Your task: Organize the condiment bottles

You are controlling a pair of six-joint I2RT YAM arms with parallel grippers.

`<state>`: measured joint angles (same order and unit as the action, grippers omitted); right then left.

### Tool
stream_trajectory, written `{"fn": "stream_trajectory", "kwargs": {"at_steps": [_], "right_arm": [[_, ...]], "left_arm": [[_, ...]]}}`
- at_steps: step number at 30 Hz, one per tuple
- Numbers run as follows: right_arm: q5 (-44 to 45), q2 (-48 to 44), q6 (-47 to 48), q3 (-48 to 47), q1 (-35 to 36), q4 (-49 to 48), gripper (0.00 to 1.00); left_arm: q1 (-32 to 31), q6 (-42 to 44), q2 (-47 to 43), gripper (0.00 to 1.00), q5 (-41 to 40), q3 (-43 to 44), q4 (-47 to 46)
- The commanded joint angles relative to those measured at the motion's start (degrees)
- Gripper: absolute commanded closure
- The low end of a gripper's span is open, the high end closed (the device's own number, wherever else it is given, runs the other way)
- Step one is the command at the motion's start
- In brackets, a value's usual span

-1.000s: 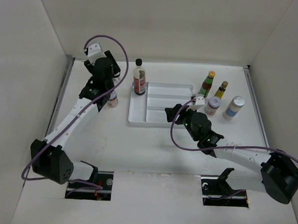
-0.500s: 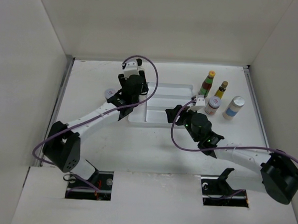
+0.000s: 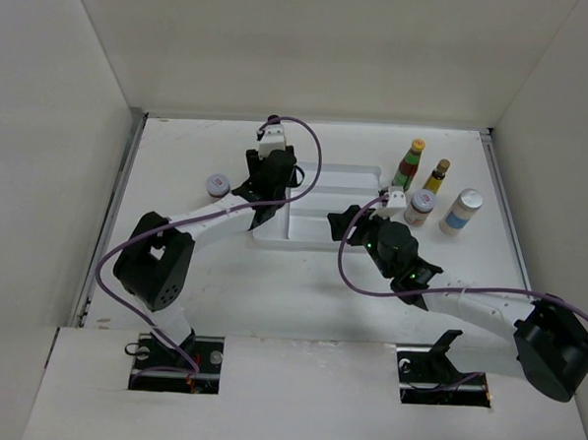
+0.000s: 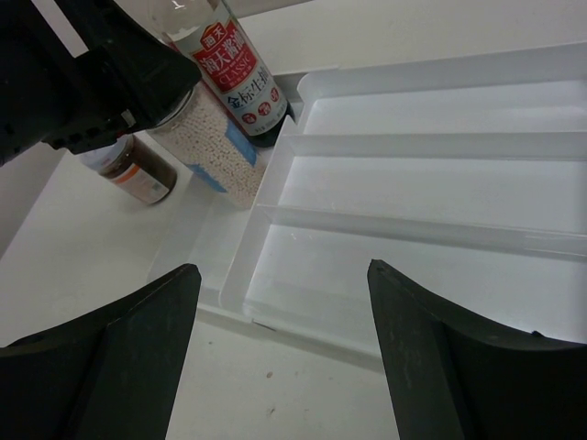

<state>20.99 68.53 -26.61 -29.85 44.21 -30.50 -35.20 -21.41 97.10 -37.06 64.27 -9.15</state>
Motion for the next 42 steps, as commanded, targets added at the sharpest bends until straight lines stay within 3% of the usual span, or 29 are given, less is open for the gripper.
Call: {"fn": "stream_trajectory", "kwargs": {"at_steps": [1,4,8,11,16,20,22,30,38,42], "right_arm": [[0.4,-0.9,-0.4,0.0,-0.6,-3.3,0.19],[0.3,-0.9,-0.4,-0.1,-0.6,-3.3,0.19],[0.2,-0.9,-0.4,-0.1,-0.7,-3.3,0.19],[0.3,-1.6,-0.4,0.0,-0.5,-3.3,0.18],[0.3,-1.7,-0.5,0.1,-0.6,-3.3,0.19],[0.0,-1.2,-0.4,-0.2,-0.4,-3.3,0.36],[-0.1,-0.6,-0.3,-0.6,-0.4,-3.1,0.38],[-0.3,-0.1,-0.2,-0.9,-0.4,-2.9,0.19],[-0.3,-0.3,-0.4,-0.7,-0.4,-3.3,0.18],[-0.3,-0.2,-0.4,-0.7,-0.4,-2.9,0.18]], "left_arm": [[-0.2,0.2,-1.7,0.46,-1.3,2.4,-6.8],[-0.4,0.3,-4.9,0.32,-1.9,0.9,-6.6],[-0.5,0.3,-13.0,0.24,-3.0,-3.2,-5.6],[0.3,0.0,-19.1,0.21,-4.0,-8.0,-4.4],[7.2,-6.0,-23.5,0.19,-3.6,-12.8,4.8],[13.3,-8.1,-20.5,0.18,1.6,-12.2,9.0],[14.5,-8.2,-18.1,0.17,2.0,-11.6,9.1],[17.4,-8.6,-6.7,0.16,1.0,-6.9,8.9],[19.6,-9.4,-1.9,0.19,1.8,-5.7,7.2],[20.5,-9.5,0.9,0.3,4.3,-4.3,6.9]]}}
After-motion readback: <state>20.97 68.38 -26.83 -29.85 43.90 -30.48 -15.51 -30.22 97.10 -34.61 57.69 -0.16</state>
